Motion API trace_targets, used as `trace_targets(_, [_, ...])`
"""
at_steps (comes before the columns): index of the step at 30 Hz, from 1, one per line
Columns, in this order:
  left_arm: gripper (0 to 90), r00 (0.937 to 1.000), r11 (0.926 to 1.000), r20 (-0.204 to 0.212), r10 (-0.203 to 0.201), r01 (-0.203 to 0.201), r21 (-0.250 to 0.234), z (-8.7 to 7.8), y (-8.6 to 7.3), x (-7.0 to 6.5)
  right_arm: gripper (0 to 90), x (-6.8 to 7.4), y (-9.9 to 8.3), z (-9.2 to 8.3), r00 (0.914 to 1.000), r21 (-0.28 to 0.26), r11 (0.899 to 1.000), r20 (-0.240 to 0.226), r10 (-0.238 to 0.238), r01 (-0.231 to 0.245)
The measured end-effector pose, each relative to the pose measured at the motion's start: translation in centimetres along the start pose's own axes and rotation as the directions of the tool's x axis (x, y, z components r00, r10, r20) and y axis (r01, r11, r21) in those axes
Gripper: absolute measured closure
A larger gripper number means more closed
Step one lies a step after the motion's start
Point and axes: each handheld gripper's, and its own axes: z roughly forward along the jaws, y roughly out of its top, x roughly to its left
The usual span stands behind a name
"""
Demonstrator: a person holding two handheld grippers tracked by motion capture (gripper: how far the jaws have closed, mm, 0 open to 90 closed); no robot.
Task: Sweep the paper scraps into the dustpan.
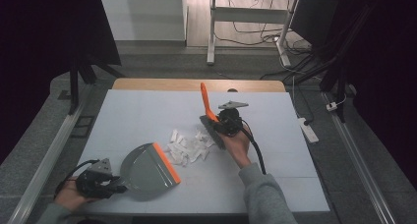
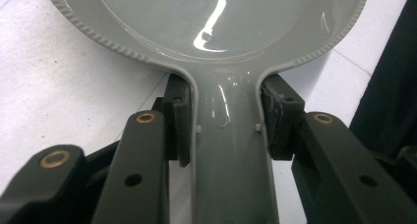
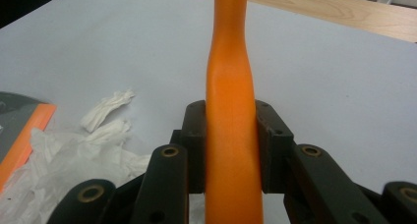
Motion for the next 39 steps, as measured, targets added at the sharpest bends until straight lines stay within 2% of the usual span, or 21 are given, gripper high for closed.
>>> trace_targets(23, [61.8,1.0000,1.0000,0.005,-0.001,0.001,0.001,0.3,0.1,-0.1,70.8,3.4,0.1,1.2,0.9958,0.024,0.998,-0.076,-0.050,0.052])
trace_targets(39, [61.7,1.0000,1.0000,0.006,-0.003,0.003,0.001,0.3,0.2,-0.1,70.8,6.0,0.0,1.8,0.9856,0.024,0.996,-0.149,-0.080,0.084])
